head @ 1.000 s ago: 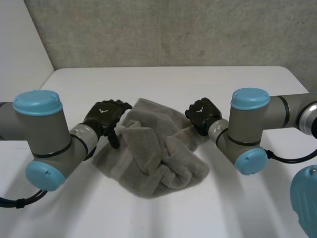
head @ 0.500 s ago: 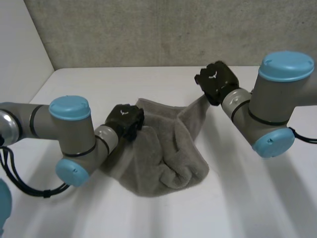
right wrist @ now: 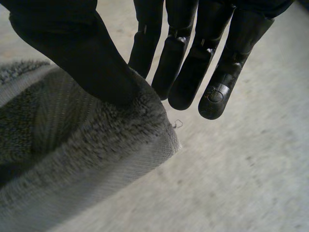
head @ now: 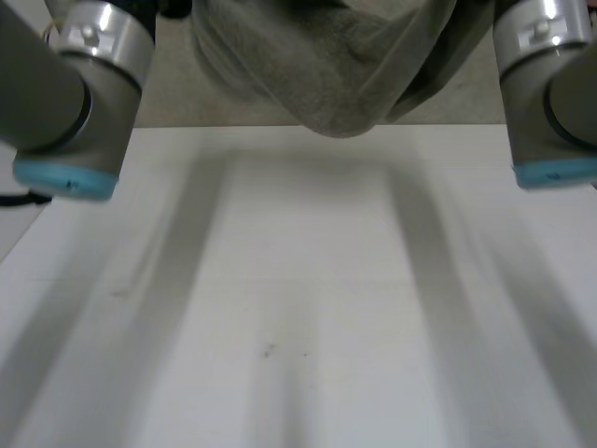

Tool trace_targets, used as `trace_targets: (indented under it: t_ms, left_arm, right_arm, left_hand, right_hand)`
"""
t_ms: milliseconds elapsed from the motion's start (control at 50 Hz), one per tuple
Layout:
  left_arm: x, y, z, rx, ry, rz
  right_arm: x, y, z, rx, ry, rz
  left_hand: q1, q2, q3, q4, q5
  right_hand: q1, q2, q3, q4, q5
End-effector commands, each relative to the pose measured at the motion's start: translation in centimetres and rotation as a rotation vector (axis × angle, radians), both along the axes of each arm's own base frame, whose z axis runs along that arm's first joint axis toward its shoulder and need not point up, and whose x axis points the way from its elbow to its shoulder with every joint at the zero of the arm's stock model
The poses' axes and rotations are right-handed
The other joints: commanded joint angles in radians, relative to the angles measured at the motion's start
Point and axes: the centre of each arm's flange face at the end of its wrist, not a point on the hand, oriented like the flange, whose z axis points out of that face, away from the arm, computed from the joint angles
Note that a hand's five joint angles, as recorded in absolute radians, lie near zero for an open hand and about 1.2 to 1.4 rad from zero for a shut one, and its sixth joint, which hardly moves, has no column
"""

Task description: Fold the towel.

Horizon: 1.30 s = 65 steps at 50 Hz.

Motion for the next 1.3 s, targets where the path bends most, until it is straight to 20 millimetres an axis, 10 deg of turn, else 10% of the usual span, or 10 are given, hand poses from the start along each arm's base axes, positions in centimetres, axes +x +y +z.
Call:
trace_targets:
  t_ms: [20, 180, 340, 480, 580, 660, 820, 1300]
  left_arm:
    - [1.2, 3.4, -11.3, 0.32, -0.179, -0.052]
    - [2.9, 9.1, -21.4, 0.634, -0.339, -0.11]
    - [4.4, 12.2, -24.4, 0.795, -0.403, -0.116]
    - [4.4, 14.6, -23.7, 0.85, -0.449, -0.151]
    - [4.7, 15.3, -21.8, 0.83, -0.438, -0.156]
    - [4.9, 15.1, -19.3, 0.754, -0.393, -0.143]
    - [6.3, 13.8, -17.0, 0.707, -0.303, -0.081]
    - [8.8, 12.8, -24.3, 1.135, -0.128, 0.01]
  right_arm:
    - [-2.3, 1.6, -9.6, 0.459, 0.231, 0.064]
    - [-5.5, 6.8, -17.8, 0.919, 0.514, 0.096]
    - [-7.5, 10.4, -20.2, 1.045, 0.777, 0.097]
    - [-9.9, 10.7, -19.1, 1.101, 0.791, 0.058]
    - [-10.9, 10.3, -18.3, 1.087, 0.758, 0.012]
    - [-11.9, 9.3, -18.5, 1.075, 0.721, -0.033]
    - [-12.0, 7.9, -17.9, 1.019, 0.55, -0.076]
    - [-11.4, 7.3, -15.9, 0.988, 0.235, 0.004]
  left_hand:
    - [0.234, 0.182, 0.183, 0.179, 0.201]
    - [0.234, 0.182, 0.183, 0.179, 0.201]
    - [0.234, 0.182, 0.183, 0.179, 0.201]
    - [0.211, 0.159, 0.16, 0.157, 0.178]
    - [-0.318, -0.37, -0.37, -0.373, -0.351]
    - [-0.514, -0.566, -0.566, -0.569, -0.547]
    - [-0.717, -0.769, -0.768, -0.771, -0.75]
    - [-0.609, -0.661, -0.66, -0.663, -0.642]
  right_hand:
    - [0.428, 0.222, 0.212, 0.203, 0.239]
    - [0.428, 0.222, 0.212, 0.203, 0.239]
    - [0.428, 0.222, 0.212, 0.203, 0.239]
    - [0.428, 0.222, 0.212, 0.203, 0.239]
    - [0.353, 0.146, 0.136, 0.128, 0.163]
    - [-0.403, -0.609, -0.619, -0.628, -0.592]
    - [-0.56, -0.767, -0.777, -0.785, -0.75]
    - [-0.724, -0.931, -0.941, -0.95, -0.914]
